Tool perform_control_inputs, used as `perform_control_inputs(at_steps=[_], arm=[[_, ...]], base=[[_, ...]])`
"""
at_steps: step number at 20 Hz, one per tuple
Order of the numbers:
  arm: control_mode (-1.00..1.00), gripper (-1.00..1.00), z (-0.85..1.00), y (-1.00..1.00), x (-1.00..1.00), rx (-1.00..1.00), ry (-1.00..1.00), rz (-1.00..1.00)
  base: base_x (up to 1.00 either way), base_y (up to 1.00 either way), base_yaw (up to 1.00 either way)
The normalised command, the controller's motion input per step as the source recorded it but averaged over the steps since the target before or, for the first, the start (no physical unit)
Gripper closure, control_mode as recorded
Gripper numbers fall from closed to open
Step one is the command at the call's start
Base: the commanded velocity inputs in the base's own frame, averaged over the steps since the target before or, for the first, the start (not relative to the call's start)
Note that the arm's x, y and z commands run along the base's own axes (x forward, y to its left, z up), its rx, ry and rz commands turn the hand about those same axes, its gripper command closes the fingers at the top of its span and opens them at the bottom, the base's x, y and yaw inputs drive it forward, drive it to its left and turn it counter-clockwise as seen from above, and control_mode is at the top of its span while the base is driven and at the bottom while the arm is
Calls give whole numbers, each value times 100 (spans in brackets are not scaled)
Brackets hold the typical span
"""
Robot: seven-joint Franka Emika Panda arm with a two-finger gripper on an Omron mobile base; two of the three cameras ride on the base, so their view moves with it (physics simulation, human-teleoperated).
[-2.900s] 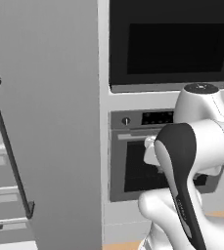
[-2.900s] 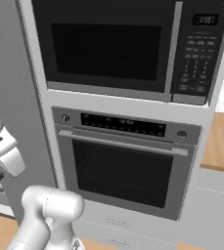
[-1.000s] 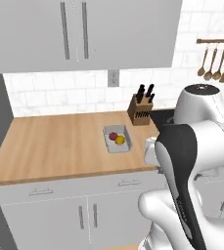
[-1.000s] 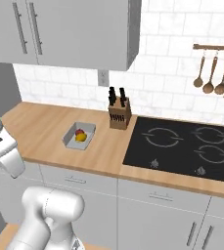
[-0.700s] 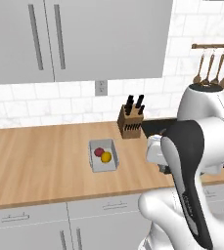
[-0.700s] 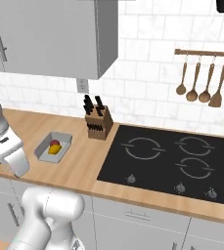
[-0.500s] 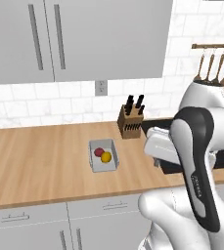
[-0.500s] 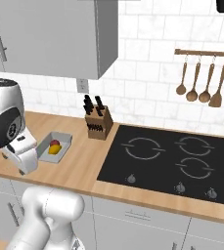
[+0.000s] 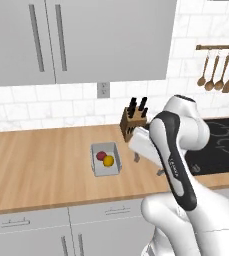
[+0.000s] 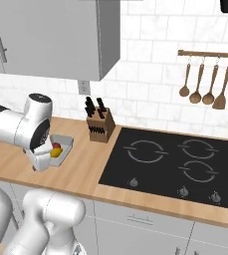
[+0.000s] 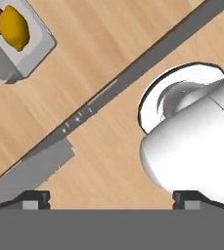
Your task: Take the meat container that has the steak and place it on the second highest rack of the freezer. Then take the vegetable container that has the tomato and lemon and place it on the highest rack of the freezer.
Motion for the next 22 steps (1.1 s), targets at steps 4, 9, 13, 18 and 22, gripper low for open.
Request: perform_control_inputs(at_steps=[4, 9, 13, 18, 22], arm=[[-100, -100, -58, 53, 90, -7, 12, -36], [-100, -100, -41, 12, 72, -7, 17, -39], [-100, -100, -37, 5, 34, -11, 8, -38], [-100, -100, -40, 16, 1, -15, 0, -30], [-100, -100, -19, 1, 1, -15, -3, -26]], base=[[0, 0, 0], [0, 0, 0], [0, 0, 0], [0, 0, 0], [0, 0, 0]])
